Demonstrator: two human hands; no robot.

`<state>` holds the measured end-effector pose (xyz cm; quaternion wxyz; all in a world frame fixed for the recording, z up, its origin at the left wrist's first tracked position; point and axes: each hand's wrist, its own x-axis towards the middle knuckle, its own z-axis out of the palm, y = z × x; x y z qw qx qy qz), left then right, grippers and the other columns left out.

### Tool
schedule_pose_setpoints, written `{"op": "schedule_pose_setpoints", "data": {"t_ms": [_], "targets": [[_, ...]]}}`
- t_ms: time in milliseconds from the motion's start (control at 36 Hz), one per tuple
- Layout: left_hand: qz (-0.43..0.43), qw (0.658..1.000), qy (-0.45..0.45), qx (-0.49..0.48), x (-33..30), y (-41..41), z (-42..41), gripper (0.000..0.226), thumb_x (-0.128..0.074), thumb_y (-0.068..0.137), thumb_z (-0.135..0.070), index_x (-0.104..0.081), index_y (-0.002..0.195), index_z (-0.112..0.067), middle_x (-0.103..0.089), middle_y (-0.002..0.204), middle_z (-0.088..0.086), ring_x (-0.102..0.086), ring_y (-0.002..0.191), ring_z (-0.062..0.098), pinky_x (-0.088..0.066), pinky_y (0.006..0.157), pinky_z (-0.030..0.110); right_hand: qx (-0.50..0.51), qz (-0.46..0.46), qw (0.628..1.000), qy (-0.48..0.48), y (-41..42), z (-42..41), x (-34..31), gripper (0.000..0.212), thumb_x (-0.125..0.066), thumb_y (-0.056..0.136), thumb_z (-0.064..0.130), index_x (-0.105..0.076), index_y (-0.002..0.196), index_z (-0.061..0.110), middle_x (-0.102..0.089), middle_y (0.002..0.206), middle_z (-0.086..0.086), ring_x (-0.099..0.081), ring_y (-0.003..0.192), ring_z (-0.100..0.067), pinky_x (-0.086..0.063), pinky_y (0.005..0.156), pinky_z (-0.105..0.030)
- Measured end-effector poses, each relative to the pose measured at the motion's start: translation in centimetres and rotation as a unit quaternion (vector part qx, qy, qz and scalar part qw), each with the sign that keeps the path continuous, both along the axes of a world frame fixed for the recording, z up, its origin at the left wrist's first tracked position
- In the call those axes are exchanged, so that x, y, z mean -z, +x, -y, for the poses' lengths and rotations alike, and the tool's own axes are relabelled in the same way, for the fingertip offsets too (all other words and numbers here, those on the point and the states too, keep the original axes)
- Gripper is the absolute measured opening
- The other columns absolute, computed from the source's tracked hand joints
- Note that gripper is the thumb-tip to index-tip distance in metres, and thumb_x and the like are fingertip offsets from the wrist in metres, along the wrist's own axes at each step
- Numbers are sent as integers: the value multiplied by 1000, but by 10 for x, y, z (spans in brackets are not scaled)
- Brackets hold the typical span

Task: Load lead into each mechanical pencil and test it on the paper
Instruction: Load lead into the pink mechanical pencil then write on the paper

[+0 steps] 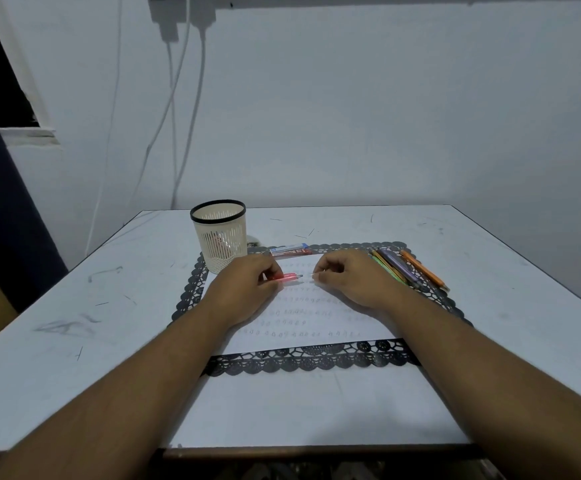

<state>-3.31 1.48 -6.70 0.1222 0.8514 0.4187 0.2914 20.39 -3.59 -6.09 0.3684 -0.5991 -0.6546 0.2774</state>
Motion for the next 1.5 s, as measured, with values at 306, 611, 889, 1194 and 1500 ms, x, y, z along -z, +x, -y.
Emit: {"op": "schedule_pose_setpoints", "data": {"t_ms": [306, 611, 889, 1194, 1500], "targets": [[-3, 1000, -4, 0, -2, 2, 2, 3, -73, 93, -24, -73, 95, -25, -65, 87, -16, -58, 81, 2, -46, 68, 23, 16, 101, 995, 5, -1, -2, -2, 6, -77, 93, 27, -78, 87, 28, -70, 84, 5, -58, 73, -10, -44, 64, -26], [-2, 1000, -8, 2, -3, 1, 4, 2, -74, 93, -24, -73, 94, -26, -64, 87, -17, -58, 80, 3, -44, 67, 22, 39, 24, 999, 5, 6, 4, -7, 16, -67, 101, 17, -77, 89, 24, -73, 89, -8, -58, 68, -15, -43, 57, -27], [-2, 1000, -9, 3, -2, 1, 3, 3, -73, 93, -26, -73, 92, -28, -65, 85, -16, -60, 79, 3, -46, 67, 22, -8, 44, 998, -50, 1, 5, -6, 13, -78, 92, 18, -79, 83, 27, -73, 76, 5, -61, 67, -11, -50, 63, -29], [-14, 1000, -7, 12, -2, 2, 4, 3, -73, 94, -26, -72, 94, -29, -65, 88, -16, -59, 81, 2, -44, 67, 21, 7, 95, 995, 9, -5, -1, -4, 11, -71, 99, 22, -76, 95, 30, -69, 90, 13, -61, 79, -9, -42, 64, -22], [-16, 1000, -3, 16, -3, 2, 2, 2, -73, 95, -27, -74, 97, -28, -66, 89, -17, -58, 83, 0, -43, 68, 20, 53, -16, 998, 24, 8, 0, -5, 28, -54, 106, 11, -74, 98, 29, -77, 91, 6, -73, 89, -23, -52, 64, -24]]}}
